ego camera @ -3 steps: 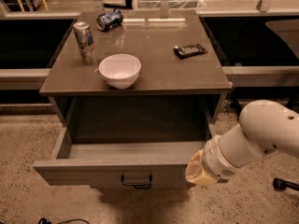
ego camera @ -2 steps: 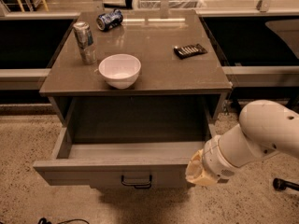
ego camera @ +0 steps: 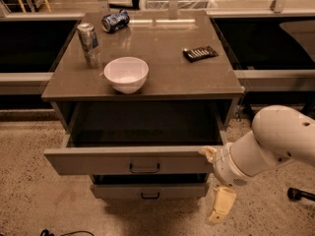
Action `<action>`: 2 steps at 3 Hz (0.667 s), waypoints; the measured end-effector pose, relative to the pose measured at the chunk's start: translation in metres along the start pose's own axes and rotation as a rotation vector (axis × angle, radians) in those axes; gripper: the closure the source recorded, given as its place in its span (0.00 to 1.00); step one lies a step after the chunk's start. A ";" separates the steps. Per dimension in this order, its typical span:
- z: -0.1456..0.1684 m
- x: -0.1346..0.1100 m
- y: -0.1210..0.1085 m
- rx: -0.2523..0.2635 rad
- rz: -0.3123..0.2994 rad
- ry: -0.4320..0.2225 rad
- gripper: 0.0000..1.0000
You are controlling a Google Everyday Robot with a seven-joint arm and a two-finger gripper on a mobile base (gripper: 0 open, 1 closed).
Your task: Close top drawer
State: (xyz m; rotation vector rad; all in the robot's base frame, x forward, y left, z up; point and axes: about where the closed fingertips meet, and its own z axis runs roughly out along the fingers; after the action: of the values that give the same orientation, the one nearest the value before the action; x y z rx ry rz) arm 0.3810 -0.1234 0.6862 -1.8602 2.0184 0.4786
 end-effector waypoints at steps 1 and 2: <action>0.000 0.000 0.000 0.000 -0.001 0.000 0.00; -0.002 -0.011 0.004 0.001 -0.038 0.023 0.18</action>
Offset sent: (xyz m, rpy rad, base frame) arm -0.0062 0.0188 0.0166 -0.0528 -0.0392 0.0741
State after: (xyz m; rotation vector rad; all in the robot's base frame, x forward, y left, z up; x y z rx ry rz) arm 0.3778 -0.1148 0.6935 -1.9084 1.9931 0.4481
